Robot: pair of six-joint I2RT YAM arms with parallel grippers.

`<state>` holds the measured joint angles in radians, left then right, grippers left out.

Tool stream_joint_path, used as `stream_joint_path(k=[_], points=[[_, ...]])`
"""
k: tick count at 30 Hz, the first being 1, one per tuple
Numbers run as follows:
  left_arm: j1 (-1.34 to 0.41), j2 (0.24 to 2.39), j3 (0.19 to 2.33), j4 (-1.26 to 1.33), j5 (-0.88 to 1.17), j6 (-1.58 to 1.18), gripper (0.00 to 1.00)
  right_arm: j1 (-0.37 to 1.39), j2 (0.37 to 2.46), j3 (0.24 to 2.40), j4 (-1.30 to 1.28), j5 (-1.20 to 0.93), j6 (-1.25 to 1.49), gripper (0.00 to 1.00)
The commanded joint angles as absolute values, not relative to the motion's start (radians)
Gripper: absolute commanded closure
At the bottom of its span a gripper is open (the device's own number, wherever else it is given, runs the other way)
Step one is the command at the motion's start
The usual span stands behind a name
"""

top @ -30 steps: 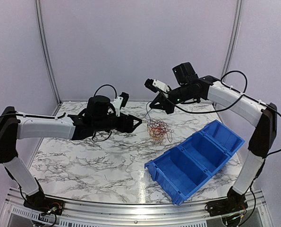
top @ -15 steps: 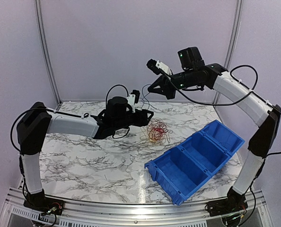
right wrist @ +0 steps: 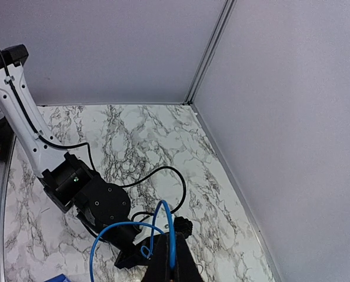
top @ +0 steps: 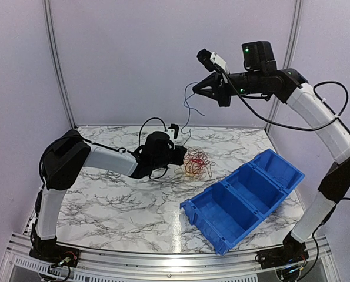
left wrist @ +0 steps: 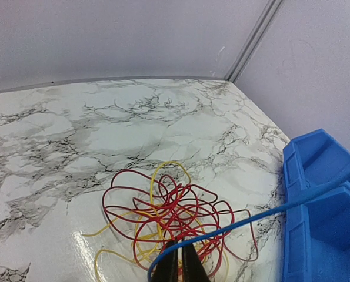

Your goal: Untangle the cables

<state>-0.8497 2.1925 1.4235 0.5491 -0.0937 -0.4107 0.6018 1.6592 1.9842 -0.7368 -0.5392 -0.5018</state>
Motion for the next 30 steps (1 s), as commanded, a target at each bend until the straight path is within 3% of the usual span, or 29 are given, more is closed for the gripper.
stream_joint_path(k=[1, 3, 7, 10, 21, 30], points=[[-0.845, 2.191, 1.418, 0.592, -0.104, -0.410, 0.97, 0.599, 1.617, 2.040, -0.741, -0.503, -0.508, 1.00], [-0.843, 2.158, 1.381, 0.593, -0.110, -0.408, 0.93, 0.590, 1.605, 2.014, -0.733, -0.492, -0.508, 1.00], [-0.842, 2.028, 1.222, 0.593, -0.156, -0.376, 0.69, 0.571, 1.570, 1.898, -0.690, -0.487, -0.499, 1.00], [-0.844, 1.903, 1.082, 0.593, -0.182, -0.342, 0.58, 0.562, 1.549, 1.822, -0.657, -0.492, -0.495, 1.00], [-0.877, 1.480, 0.698, 0.590, -0.175, -0.244, 0.47, 0.561, 1.568, 1.681, -0.595, -0.668, -0.437, 1.00], [-0.878, 1.467, 0.710, 0.562, -0.174, -0.427, 0.38, 0.595, 1.595, 1.661, -0.580, -0.704, -0.420, 1.00]])
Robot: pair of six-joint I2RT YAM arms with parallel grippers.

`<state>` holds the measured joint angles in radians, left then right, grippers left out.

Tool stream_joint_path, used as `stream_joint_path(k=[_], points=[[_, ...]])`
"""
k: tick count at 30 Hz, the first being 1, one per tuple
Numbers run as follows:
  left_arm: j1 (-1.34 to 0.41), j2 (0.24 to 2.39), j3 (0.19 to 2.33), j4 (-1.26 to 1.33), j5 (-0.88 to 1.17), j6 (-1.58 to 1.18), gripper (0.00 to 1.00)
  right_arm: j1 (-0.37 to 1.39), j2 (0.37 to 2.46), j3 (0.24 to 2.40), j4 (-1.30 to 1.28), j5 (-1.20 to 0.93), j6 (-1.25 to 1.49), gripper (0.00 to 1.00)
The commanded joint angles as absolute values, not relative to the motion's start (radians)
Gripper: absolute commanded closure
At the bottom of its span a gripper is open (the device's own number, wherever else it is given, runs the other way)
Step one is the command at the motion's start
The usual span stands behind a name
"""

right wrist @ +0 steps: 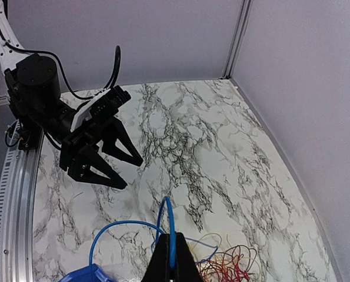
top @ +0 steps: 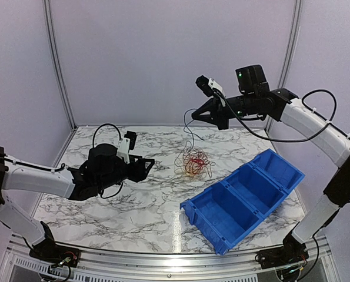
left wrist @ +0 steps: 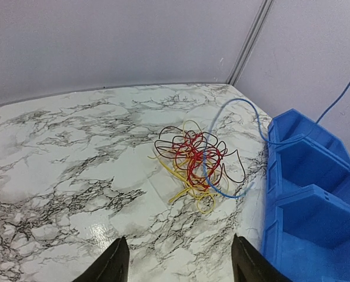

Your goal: Untangle the cables

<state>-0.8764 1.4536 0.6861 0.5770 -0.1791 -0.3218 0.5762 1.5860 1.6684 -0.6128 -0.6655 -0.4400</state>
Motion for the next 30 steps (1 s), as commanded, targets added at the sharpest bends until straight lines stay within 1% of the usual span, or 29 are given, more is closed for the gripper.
stream_joint_path(k=[1, 4, 7, 13, 15, 17, 21, 22, 24, 26, 28, 29, 30], points=[[-0.878, 1.481, 0.722, 0.562, -0.159, -0.460, 0.36, 0.599, 1.595, 1.657, -0.581, -0.705, -0.420, 1.00], [-0.874, 1.531, 0.772, 0.560, -0.088, -0.535, 0.33, 0.608, 1.596, 1.649, -0.584, -0.721, -0.423, 1.00], [-0.868, 1.578, 0.812, 0.557, -0.068, -0.620, 0.31, 0.615, 1.594, 1.644, -0.585, -0.730, -0.423, 1.00], [-0.852, 1.663, 0.869, 0.555, -0.055, -0.687, 0.31, 0.620, 1.592, 1.633, -0.590, -0.750, -0.425, 1.00], [-0.850, 1.712, 0.906, 0.557, -0.020, -0.697, 0.33, 0.620, 1.590, 1.627, -0.590, -0.756, -0.424, 1.00], [-0.850, 1.776, 0.960, 0.563, 0.065, -0.701, 0.41, 0.621, 1.589, 1.622, -0.589, -0.756, -0.423, 1.00], [-0.851, 1.896, 1.032, 0.612, 0.162, -0.733, 0.48, 0.620, 1.583, 1.618, -0.587, -0.752, -0.422, 1.00], [-0.851, 1.910, 1.030, 0.643, 0.165, -0.739, 0.53, 0.620, 1.581, 1.618, -0.586, -0.751, -0.422, 1.00], [-0.850, 1.925, 1.020, 0.713, 0.158, -0.744, 0.66, 0.620, 1.576, 1.614, -0.586, -0.746, -0.422, 1.00], [-0.849, 1.927, 1.015, 0.730, 0.141, -0.748, 0.81, 0.621, 1.569, 1.611, -0.586, -0.740, -0.423, 1.00], [-0.848, 1.917, 1.000, 0.733, 0.112, -0.751, 0.93, 0.620, 1.560, 1.611, -0.591, -0.729, -0.426, 1.00], [-0.849, 1.907, 0.984, 0.733, 0.092, -0.753, 0.99, 0.619, 1.556, 1.619, -0.602, -0.720, -0.432, 1.00], [-0.849, 1.897, 0.965, 0.733, 0.066, -0.759, 1.00, 0.619, 1.552, 1.634, -0.618, -0.706, -0.448, 1.00]])
